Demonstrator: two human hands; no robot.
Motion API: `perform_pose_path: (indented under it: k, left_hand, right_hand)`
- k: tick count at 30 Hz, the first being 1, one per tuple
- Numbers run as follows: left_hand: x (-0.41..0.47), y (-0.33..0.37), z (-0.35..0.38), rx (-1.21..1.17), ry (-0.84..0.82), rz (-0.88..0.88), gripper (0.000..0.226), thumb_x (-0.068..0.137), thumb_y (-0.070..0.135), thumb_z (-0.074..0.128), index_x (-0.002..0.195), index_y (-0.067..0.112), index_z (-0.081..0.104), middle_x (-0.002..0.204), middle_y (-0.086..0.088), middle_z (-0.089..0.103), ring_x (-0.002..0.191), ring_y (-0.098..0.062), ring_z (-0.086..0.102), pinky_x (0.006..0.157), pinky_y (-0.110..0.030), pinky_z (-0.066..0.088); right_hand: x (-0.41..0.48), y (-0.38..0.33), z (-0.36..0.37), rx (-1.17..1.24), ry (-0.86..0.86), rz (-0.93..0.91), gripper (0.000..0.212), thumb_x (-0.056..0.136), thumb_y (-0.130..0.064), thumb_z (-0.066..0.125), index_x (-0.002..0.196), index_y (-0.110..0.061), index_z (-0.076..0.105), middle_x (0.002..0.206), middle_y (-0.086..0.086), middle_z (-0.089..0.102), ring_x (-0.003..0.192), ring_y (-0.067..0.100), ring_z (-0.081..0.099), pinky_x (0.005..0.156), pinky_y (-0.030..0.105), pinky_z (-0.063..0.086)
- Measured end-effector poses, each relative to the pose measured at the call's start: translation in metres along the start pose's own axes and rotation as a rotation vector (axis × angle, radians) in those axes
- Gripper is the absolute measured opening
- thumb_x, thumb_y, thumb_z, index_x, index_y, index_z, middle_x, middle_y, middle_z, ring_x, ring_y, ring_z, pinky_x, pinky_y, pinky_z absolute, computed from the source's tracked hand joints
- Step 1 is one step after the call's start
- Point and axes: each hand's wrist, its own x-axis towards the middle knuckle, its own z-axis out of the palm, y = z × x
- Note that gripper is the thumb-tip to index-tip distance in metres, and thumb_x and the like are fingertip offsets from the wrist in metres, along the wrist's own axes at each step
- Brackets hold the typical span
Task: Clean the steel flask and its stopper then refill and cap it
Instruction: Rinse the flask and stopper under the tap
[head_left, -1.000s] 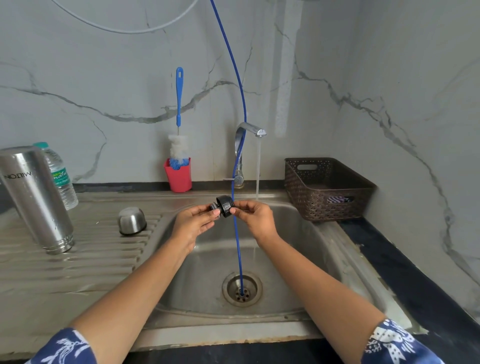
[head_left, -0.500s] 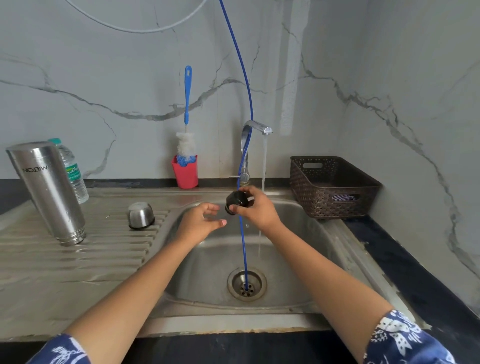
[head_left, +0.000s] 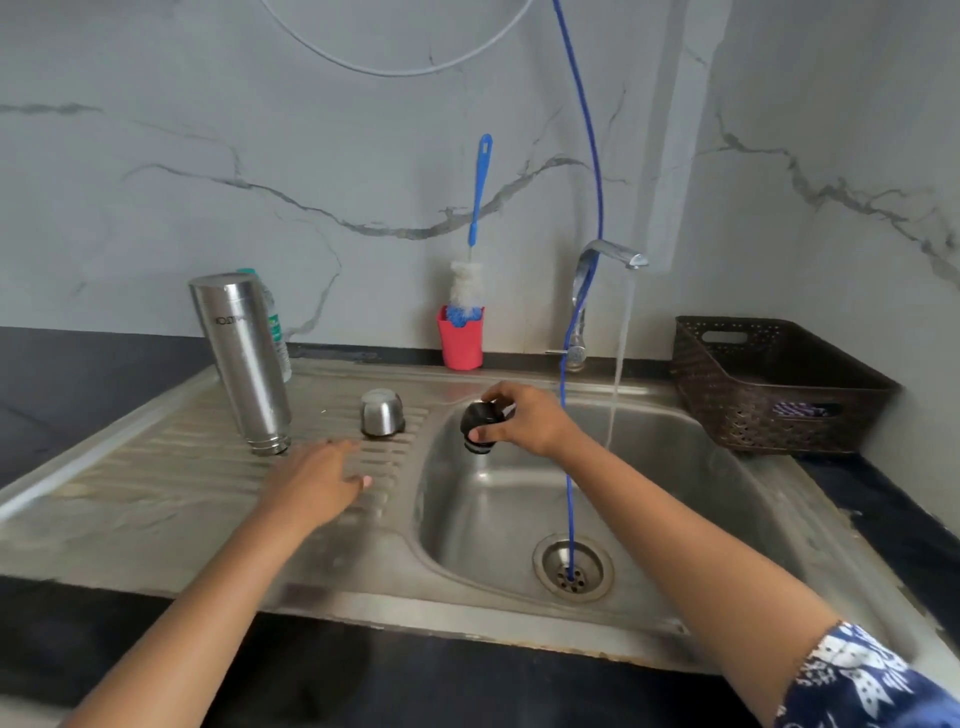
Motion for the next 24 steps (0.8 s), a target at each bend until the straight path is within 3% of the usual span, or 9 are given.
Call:
perform_pose_path:
  k: [5,9,15,24]
  left_hand:
    - [-0.012,-0.048,0.002,-0.015,-0.019,-0.182,0.053,0.089,0.051,0.056,0.137,0.030,0.049,0.144,-0.001,0.047,0.129,-0.026,0.046,0.102,-0.040,0.042]
    - [-0.011,-0.053,0.006,-0.064,-0.020,-0.192,0.049,0.088,0.054,0.056,0.133,0.034,0.053,0.143,0.000,0.047,0.128,-0.027,0.046,0.101,-0.041,0.042]
    - [-0.012,-0.053,0.012,0.007,-0.025,-0.193,0.053,0.093,0.058,0.044,0.140,0.036,0.044,0.149,0.004,0.037,0.134,-0.026,0.036,0.100,-0.041,0.038]
    - [-0.016,-0.050,0.010,0.009,-0.021,-0.189,0.053,0.093,0.058,0.044,0.141,0.036,0.043,0.149,0.003,0.037,0.134,-0.025,0.036,0.100,-0.042,0.037]
  right_hand:
    - [0.017,-0.045,0.046,0.077,-0.129,-0.089,0.049,0.066,-0.020,0.085,0.110,-0.012,0.064,0.098,0.000,0.063,0.086,0.014,0.056,0.086,0.031,0.048]
    - [0.025,-0.070,0.066,0.064,-0.239,-0.126,0.054,0.071,-0.016,0.082,0.120,-0.009,0.061,0.112,0.007,0.064,0.094,0.016,0.057,0.090,0.027,0.045]
    - [0.033,-0.080,0.082,-0.031,-0.297,-0.155,0.056,0.072,-0.019,0.081,0.123,-0.011,0.059,0.121,0.006,0.063,0.096,0.014,0.055,0.082,0.018,0.037]
    - [0.031,-0.075,0.101,0.014,-0.296,-0.139,0.065,0.071,-0.023,0.083,0.128,-0.012,0.056,0.126,0.007,0.059,0.112,0.020,0.056,0.094,0.022,0.041]
